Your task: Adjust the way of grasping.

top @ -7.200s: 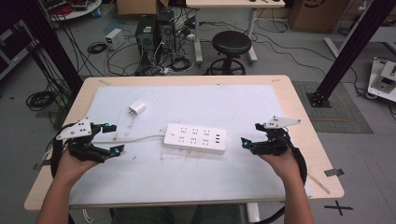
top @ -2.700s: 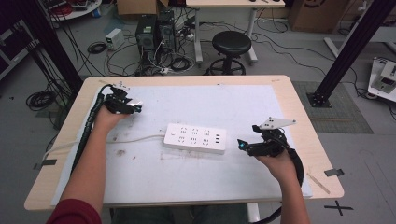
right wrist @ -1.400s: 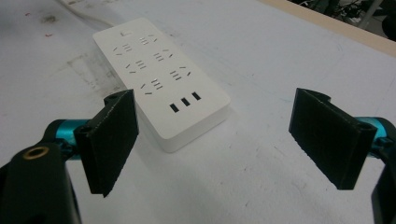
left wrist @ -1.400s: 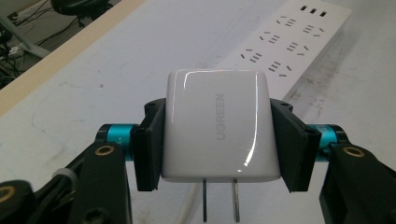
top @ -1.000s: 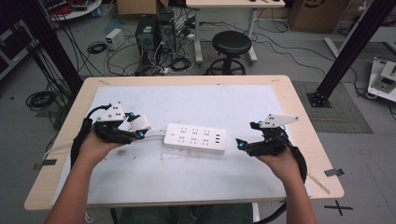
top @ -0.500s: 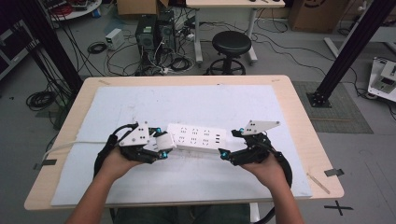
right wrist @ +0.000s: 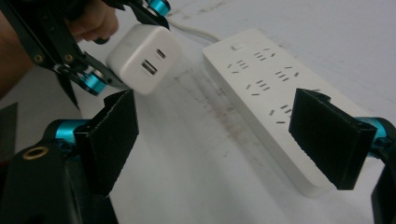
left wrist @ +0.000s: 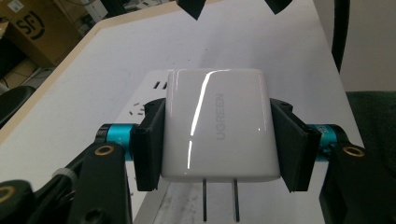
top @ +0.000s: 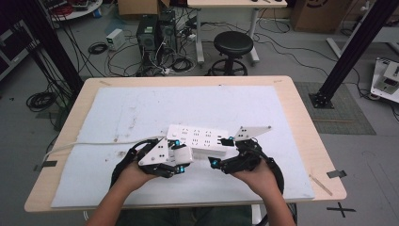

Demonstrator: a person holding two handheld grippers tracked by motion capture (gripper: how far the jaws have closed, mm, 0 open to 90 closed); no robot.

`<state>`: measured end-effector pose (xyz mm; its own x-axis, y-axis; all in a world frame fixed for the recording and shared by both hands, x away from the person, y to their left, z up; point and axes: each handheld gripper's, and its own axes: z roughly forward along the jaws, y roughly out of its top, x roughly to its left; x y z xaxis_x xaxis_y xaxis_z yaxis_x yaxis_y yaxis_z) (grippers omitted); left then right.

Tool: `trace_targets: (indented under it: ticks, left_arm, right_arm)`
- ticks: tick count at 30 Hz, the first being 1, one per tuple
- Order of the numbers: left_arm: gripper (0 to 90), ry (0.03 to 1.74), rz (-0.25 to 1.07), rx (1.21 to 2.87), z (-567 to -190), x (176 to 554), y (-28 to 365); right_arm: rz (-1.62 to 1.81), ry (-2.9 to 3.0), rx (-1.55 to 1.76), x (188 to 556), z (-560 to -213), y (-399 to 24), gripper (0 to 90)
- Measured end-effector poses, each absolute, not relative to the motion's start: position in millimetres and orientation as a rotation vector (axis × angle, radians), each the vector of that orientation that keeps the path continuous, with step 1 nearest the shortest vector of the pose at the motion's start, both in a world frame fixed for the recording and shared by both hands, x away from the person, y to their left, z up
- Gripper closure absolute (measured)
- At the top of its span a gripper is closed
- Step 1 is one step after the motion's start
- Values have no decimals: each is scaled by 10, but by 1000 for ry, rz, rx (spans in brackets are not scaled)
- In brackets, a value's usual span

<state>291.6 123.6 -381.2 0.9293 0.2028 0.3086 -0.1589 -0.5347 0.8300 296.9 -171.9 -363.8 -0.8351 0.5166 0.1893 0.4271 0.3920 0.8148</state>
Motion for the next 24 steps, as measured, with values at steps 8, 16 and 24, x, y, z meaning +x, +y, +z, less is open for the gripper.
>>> trace_targets:
  ticks: [8,16,24]
  left_arm:
    - [425,-11,495,2080,-3846,2859,1130]
    - [425,-42,535,2081,-3866,2815,1045]
    - [425,-88,626,2070,-3891,2728,958]
  right_arm:
    - [1550,2614,923,3032,-3704,-1621,163]
    - [1606,2673,940,3093,-3776,-1496,163]
    - [1674,2721,967,3111,-3875,-1430,164]
